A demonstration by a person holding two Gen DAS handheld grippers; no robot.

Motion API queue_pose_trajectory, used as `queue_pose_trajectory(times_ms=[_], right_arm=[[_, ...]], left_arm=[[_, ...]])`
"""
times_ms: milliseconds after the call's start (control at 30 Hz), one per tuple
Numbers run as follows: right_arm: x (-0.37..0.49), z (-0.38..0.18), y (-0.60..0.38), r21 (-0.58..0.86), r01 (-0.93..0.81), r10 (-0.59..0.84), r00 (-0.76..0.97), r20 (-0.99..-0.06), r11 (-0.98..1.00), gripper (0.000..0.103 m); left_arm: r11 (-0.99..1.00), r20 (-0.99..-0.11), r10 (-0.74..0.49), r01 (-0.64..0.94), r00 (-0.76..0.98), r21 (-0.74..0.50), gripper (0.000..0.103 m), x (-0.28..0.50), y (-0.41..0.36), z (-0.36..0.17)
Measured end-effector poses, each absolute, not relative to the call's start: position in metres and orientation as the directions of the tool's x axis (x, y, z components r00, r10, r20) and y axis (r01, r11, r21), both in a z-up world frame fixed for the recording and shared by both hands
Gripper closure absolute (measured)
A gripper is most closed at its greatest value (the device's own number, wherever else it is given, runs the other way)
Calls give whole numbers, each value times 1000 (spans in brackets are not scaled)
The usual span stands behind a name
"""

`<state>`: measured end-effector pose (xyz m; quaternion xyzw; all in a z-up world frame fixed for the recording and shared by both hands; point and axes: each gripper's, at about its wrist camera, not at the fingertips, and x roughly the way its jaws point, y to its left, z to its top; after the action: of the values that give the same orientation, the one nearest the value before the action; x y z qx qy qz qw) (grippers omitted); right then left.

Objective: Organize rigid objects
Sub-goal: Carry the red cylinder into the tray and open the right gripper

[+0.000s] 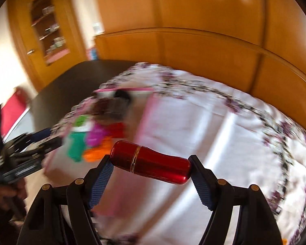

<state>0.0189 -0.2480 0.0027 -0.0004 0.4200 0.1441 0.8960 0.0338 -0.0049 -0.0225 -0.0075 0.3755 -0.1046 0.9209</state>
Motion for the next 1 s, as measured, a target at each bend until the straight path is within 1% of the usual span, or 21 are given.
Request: queue_pose_trajectory(times_ms=[133, 233, 333, 400, 433, 533, 633, 767, 900, 1000], right_arm=[[19, -9, -205, 69, -358, 275, 565, -778, 931, 27], [26, -28, -182, 45, -403, 266, 512, -817, 914, 27], [38, -47, -173, 13, -407, 226, 481, -847, 914, 27], [50, -63, -170, 40, -409, 232, 432, -872, 911, 27], [55, -68, -168, 44, -405, 232, 427, -874, 913, 27], [60, -71, -159, -9, -401, 189, 451, -872, 916, 27], [61, -75, -157, 24, -402, 210, 424, -881, 915, 26], [51, -74, -157, 25, -408, 216, 430, -877, 913, 26], [45, -63, -166, 58, -379, 241, 456, -857, 923, 25], [39, -52, -176, 89, -348, 261, 487, -834, 933, 22]], left_arm=[[981, -689, -189, 165, 700, -101, 44, 35, 7, -24], [982, -694, -185, 155, 696, -107, 44, 36, 12, -27], [982, -701, -187, 150, 688, -115, 44, 36, 14, -31], [981, -707, -193, 153, 680, -119, 44, 36, 14, -34], [980, -709, -195, 157, 678, -120, 44, 36, 13, -35], [979, -713, -201, 165, 672, -120, 44, 35, 11, -36], [979, -712, -200, 164, 673, -121, 44, 35, 11, -37], [979, -712, -201, 161, 673, -124, 44, 35, 12, -37], [979, -710, -200, 162, 675, -122, 44, 34, 11, -36], [979, -706, -200, 167, 679, -117, 44, 33, 10, -34]])
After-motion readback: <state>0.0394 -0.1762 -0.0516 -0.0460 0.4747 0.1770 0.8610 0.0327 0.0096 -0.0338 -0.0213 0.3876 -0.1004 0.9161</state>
